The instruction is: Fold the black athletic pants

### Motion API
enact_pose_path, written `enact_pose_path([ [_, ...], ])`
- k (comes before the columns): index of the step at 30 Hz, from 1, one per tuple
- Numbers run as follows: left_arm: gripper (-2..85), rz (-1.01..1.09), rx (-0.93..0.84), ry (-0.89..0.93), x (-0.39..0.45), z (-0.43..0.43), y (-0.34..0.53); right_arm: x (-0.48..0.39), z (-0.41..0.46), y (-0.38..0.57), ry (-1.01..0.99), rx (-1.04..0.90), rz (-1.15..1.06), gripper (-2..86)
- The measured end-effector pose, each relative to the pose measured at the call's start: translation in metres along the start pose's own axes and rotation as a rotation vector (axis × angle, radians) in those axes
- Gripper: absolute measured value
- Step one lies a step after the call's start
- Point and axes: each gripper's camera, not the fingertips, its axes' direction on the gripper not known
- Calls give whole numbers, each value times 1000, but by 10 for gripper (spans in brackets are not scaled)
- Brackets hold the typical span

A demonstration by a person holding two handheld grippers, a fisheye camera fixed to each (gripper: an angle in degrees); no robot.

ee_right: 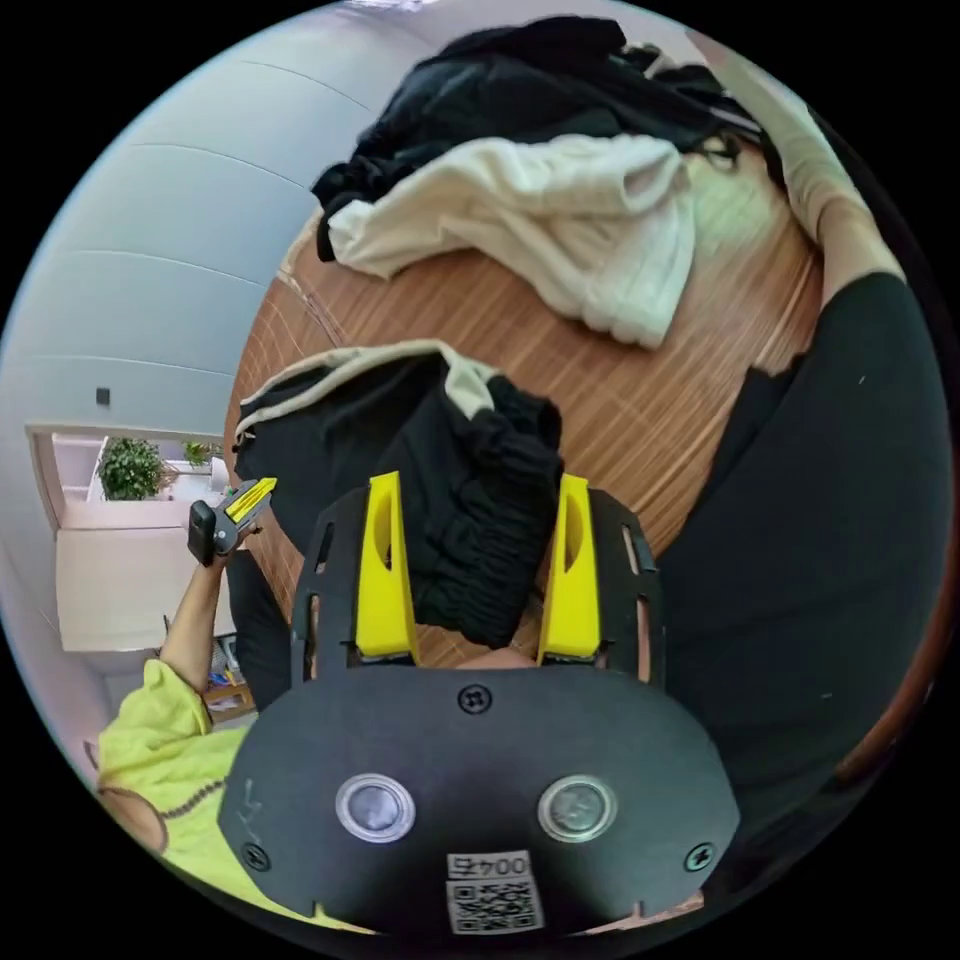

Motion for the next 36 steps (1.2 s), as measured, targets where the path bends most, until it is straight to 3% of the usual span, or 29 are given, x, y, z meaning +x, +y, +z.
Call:
enact_pose_path([
  [4, 2, 26, -58, -3, 7, -3, 3, -44, 34, 19, 196, 29, -9, 142],
  [8, 3, 45, -114, 21, 16, -12, 4, -99, 56, 18, 486, -25, -279, 95],
  [13, 4, -57, -9, 308, 32, -52, 8, -94, 30, -8, 717, 0, -356, 79],
  [18, 4, -109, 20, 271, 85, -92, -4, -62, 24, -33, 735, -31, -301, 98],
  [22, 5, -155, 93, 113, 112, -131, 21, -101, -19, 25, 732, 209, -306, 106],
  [25, 5, -233, 127, 20, 106, -147, 65, -150, -18, 98, 599, 321, -459, 89],
  [27, 5, -306, 71, -87, 89, -136, 117, -175, 0, 131, 449, 297, -553, 84],
  [29, 5, -394, -1, -76, 66, -117, 159, -209, 40, 163, 357, 235, -660, 74],
  [32, 5, -510, -112, -33, 35, -76, 220, -246, 93, 192, 424, 136, -794, 49],
  [36, 4, -466, -224, 61, 38, -32, 256, -252, 146, 217, 587, -33, -895, 26],
])
